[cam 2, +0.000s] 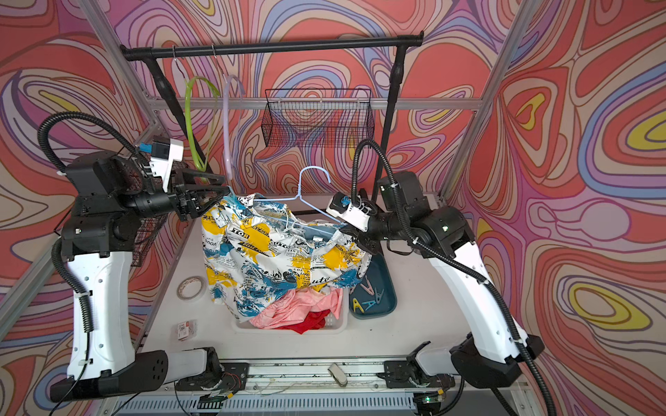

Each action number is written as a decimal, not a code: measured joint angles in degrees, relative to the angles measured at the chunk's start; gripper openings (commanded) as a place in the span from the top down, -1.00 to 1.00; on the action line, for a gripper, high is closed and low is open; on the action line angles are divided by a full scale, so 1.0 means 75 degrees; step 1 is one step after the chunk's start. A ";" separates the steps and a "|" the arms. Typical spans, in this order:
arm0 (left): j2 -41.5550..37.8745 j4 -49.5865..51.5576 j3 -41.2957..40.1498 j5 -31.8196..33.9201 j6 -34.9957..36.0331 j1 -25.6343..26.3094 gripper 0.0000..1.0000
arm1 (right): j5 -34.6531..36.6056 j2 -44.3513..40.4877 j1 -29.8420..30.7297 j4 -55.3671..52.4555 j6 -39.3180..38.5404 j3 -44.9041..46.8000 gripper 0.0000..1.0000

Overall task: Remove the clothespins securing shorts to the hanger
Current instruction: Remove the clothespin from the hanger.

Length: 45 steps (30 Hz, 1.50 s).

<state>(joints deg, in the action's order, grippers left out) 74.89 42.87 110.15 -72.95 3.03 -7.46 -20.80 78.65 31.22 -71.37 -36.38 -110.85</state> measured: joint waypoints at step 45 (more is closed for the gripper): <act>-0.0437 0.0408 -0.0300 0.0219 0.0475 0.0204 1.00 | -0.0303 0.0047 0.0000 0.0017 0.0067 0.0076 1.00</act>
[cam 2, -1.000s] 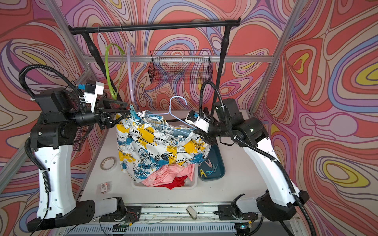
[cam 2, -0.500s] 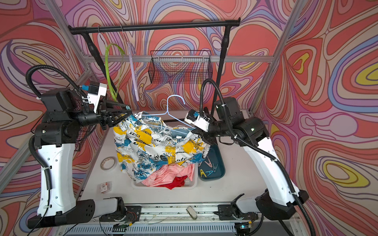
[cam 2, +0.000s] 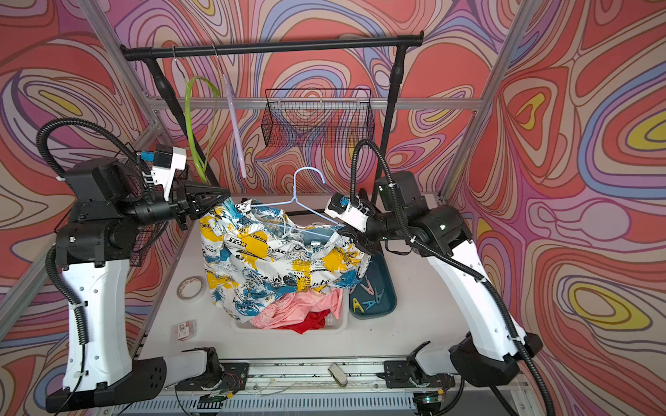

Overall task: Remove the clothespins securing shorts to the hanger
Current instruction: Remove the clothespin from the hanger.

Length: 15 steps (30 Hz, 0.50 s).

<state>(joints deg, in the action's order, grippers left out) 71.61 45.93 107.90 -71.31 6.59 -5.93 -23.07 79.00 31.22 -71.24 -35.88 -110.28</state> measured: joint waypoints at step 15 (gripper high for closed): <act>-0.0443 -0.1212 0.0000 0.0498 -0.1676 0.0356 1.00 | 0.0411 -0.0102 0.0006 0.0338 0.0204 0.0495 1.00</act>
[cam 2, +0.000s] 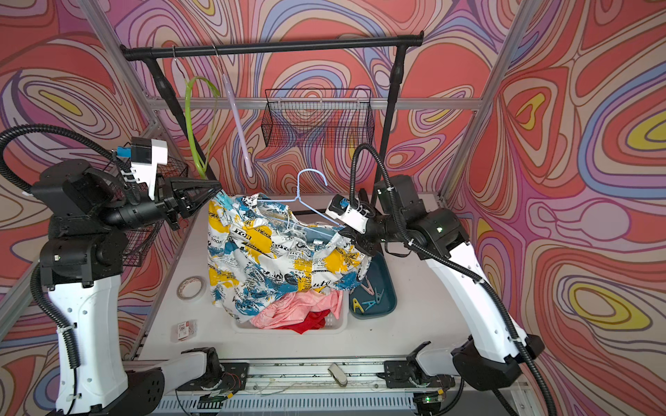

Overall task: Remove the clothespins securing shorts to the hanger
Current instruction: Remove the clothespin from the hanger, then place the clothespin in the storage box.

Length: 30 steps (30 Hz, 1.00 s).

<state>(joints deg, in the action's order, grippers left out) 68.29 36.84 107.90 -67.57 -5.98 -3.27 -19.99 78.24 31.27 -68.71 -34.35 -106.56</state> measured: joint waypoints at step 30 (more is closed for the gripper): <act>0.5345 -0.3931 -0.3416 1.1433 0.0717 1.0197 0.51 | -0.0568 0.0455 0.0000 0.0006 0.0201 -0.0924 1.00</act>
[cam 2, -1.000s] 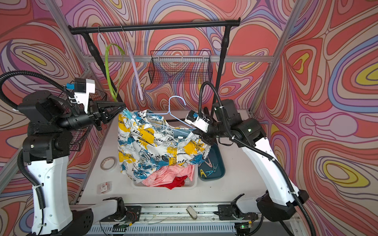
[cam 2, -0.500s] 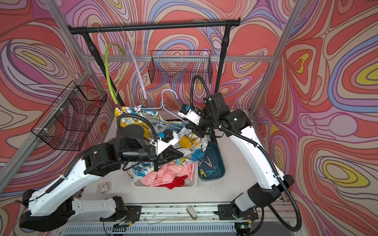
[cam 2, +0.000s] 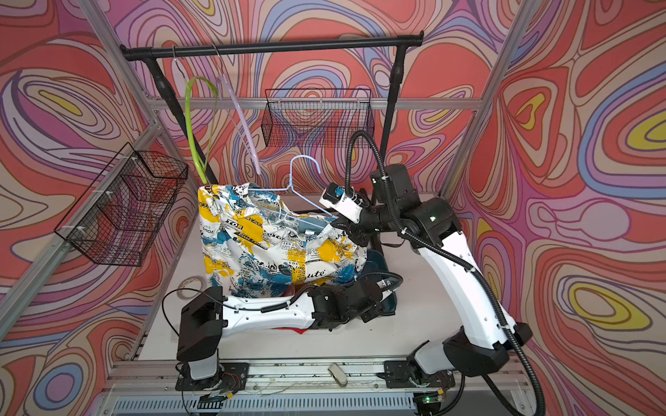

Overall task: Remove the clothespins securing shorts to the hanger
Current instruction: Place the clothespin in the storage box.

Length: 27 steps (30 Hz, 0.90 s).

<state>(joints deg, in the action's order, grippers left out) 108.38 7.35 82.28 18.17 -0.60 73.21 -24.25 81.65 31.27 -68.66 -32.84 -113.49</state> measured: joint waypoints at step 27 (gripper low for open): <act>-0.3319 0.4438 0.1795 0.0737 0.0781 0.0236 0.13 | 0.0367 -0.0624 0.0009 0.0149 0.0303 0.0650 1.00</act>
<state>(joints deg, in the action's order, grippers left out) 83.48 40.64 95.74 23.70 5.26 74.98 -21.50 76.97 31.33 -67.55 -30.57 -108.62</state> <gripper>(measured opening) 0.439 0.051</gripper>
